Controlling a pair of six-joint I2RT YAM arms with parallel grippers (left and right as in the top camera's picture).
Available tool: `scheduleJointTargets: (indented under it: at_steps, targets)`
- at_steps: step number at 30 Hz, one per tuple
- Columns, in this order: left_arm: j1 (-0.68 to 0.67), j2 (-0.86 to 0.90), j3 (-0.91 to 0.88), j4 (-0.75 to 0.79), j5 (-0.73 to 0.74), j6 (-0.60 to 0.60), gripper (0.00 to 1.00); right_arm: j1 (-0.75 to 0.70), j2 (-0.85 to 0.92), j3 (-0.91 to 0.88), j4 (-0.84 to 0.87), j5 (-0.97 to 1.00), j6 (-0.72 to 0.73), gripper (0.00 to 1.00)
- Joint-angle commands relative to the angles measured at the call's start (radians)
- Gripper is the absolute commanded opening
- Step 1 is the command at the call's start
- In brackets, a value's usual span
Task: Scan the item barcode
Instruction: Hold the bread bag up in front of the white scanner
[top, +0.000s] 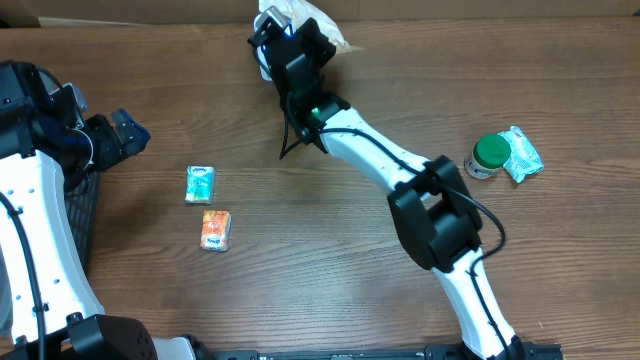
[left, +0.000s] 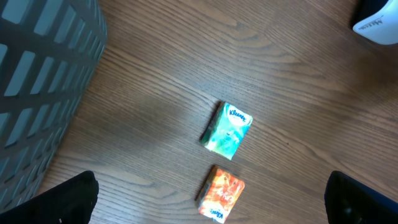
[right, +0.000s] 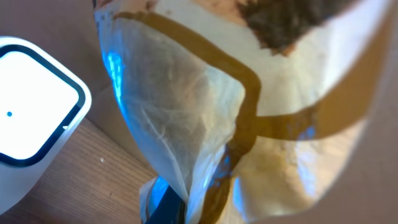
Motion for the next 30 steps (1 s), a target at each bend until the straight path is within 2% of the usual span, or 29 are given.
scheduleJointTargets:
  at_steps: [1, 30]
  targets:
    - [0.001, 0.002, 0.018, 0.001, -0.003, 0.015, 1.0, -0.002, 0.041, 0.018, 0.073, 0.037, -0.105, 0.04]
    - [0.001, 0.002, 0.018, 0.001, -0.003, 0.015, 1.0, 0.006, 0.061, 0.012, 0.012, 0.037, -0.13, 0.05]
